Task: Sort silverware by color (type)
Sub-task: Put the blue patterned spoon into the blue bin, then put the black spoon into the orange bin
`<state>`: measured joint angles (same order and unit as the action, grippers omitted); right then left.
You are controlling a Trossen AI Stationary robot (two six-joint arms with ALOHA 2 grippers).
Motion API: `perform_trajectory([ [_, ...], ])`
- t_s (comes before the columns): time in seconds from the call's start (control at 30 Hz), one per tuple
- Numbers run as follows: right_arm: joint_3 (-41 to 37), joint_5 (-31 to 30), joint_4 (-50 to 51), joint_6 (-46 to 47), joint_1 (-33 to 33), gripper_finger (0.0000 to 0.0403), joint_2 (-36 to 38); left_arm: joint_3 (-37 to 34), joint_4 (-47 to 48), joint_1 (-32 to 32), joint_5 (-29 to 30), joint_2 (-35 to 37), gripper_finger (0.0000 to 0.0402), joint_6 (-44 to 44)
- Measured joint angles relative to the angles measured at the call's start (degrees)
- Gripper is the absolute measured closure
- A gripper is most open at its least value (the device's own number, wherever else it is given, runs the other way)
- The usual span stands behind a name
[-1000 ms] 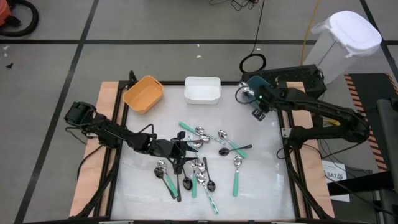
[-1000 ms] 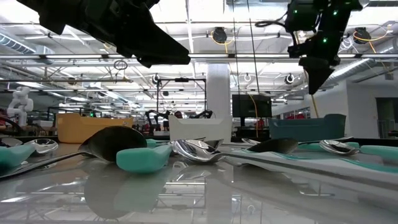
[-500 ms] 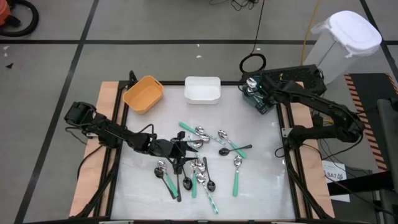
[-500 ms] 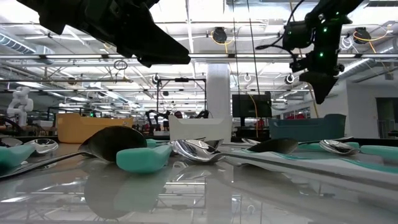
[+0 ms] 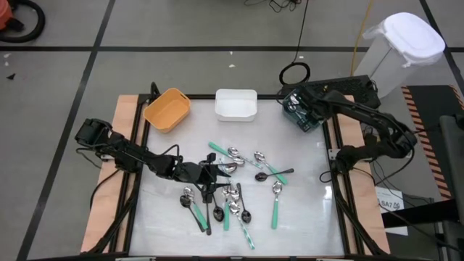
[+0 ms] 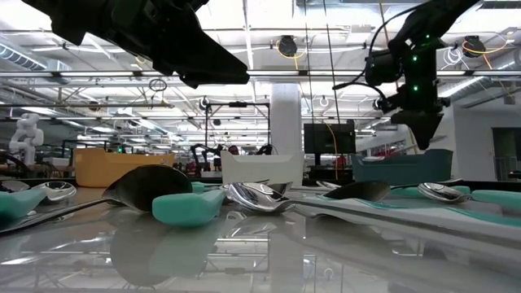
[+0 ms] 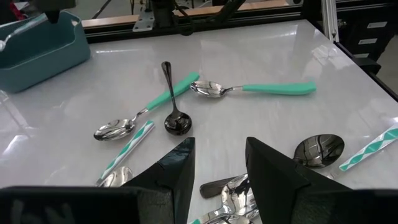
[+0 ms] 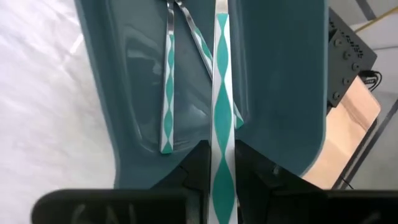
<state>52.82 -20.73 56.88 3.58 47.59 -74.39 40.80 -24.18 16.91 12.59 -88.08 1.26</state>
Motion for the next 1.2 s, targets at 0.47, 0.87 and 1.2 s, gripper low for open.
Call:
perform_trajectory([
  [0.47,0.00,-0.09,-2.33,-0.42,1.24,0.0342,-5.27,0.00,0.00,0.00,-0.01,0.00,0.0259,-0.26],
  [0.87,0.00,-1.79,-3.52,1.54,1.09,0.0285,-5.25,0.00,0.07,0.00,-0.01,-0.01,0.0259,-0.33],
  [1.2,0.00,5.19,-6.26,3.48,-4.52,0.0216,5.37,0.00,0.13,0.00,-0.01,0.01,0.0259,-0.48],
])
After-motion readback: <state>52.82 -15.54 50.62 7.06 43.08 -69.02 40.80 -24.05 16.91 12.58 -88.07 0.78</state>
